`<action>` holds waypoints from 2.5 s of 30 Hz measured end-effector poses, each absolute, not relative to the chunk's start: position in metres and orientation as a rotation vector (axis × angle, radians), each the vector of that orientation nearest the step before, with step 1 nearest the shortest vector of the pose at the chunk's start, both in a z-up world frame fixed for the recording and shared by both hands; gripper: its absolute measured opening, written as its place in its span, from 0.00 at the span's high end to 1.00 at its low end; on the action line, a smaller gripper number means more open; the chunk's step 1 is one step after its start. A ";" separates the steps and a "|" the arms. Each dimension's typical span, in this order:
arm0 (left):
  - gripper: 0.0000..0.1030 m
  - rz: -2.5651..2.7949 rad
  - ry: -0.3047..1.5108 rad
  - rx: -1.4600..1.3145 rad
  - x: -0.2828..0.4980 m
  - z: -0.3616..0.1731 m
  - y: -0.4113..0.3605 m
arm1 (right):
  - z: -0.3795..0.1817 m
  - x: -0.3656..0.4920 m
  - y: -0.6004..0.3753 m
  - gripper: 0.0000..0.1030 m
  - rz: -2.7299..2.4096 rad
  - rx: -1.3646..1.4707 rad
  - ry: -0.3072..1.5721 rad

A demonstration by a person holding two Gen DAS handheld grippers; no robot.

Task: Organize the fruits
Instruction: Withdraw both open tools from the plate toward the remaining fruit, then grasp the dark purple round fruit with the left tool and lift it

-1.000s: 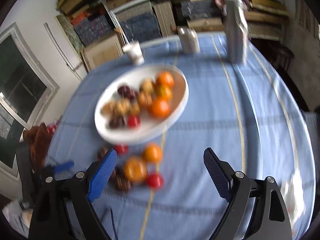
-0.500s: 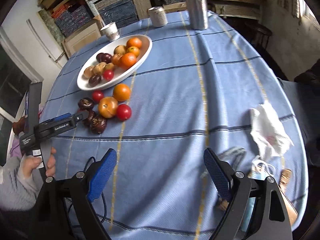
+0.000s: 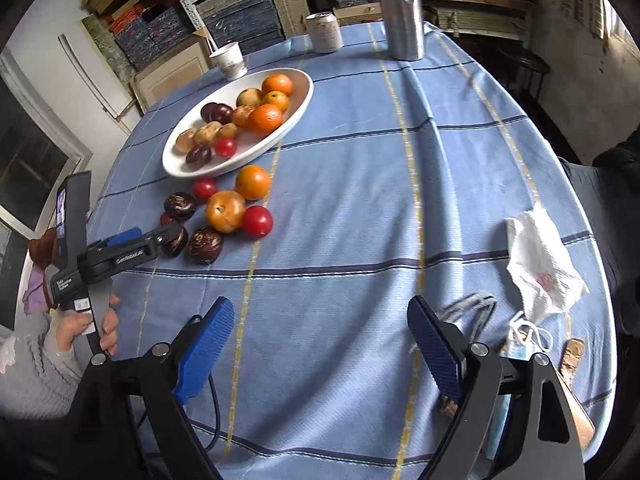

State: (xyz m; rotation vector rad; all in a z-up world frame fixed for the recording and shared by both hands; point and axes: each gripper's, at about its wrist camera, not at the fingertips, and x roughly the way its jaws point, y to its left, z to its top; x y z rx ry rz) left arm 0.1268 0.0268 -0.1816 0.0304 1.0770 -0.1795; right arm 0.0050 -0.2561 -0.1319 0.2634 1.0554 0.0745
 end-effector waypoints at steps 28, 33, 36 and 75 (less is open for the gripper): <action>0.30 -0.186 1.083 0.046 0.099 -0.192 0.045 | -0.126 -0.004 -0.253 0.13 0.083 0.258 1.036; 0.51 -0.196 1.069 0.030 0.098 -0.190 0.047 | -0.125 -0.006 -0.252 0.13 0.083 0.250 1.031; 0.60 -0.205 1.071 0.008 0.097 -0.188 0.049 | -0.125 -0.006 -0.251 0.13 0.090 0.252 1.027; 0.60 -0.070 1.042 -0.013 0.031 -0.136 0.112 | -0.191 0.107 -0.188 0.68 0.309 0.052 1.076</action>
